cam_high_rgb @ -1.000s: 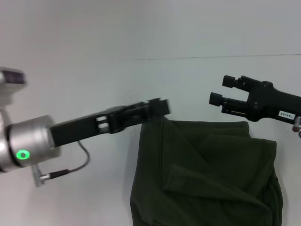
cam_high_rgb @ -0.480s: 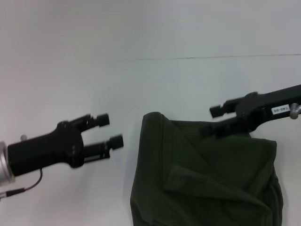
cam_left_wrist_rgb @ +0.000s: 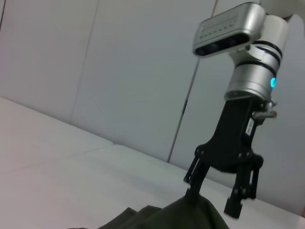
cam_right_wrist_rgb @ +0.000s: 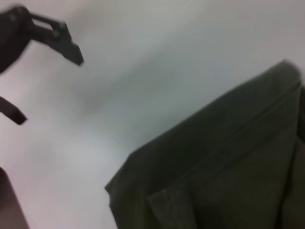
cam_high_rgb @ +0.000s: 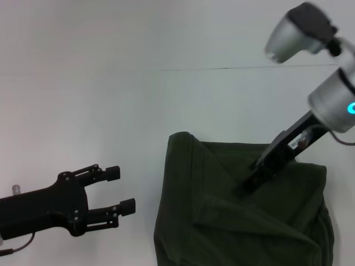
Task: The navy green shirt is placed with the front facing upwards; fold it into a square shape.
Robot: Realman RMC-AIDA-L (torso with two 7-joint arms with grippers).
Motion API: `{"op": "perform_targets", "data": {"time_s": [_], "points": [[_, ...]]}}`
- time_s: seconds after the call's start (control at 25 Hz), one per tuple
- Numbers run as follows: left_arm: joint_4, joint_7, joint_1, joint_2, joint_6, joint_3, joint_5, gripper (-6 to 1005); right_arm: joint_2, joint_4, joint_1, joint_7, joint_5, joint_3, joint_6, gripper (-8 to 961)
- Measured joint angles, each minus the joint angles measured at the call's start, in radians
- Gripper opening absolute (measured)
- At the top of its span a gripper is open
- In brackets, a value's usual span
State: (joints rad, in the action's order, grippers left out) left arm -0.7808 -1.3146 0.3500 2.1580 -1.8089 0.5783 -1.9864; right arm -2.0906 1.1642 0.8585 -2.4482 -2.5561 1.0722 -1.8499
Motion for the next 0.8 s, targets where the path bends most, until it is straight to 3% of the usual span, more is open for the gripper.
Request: {"op": "perform_targets", "data": {"time_s": [0.8], "points": [[0.031,0.016,0.004,0.003,0.007,0.005,-0.006,848,-0.008,-0.223,0.053,-0.031,0.09,0.3,0.232,847]]}}
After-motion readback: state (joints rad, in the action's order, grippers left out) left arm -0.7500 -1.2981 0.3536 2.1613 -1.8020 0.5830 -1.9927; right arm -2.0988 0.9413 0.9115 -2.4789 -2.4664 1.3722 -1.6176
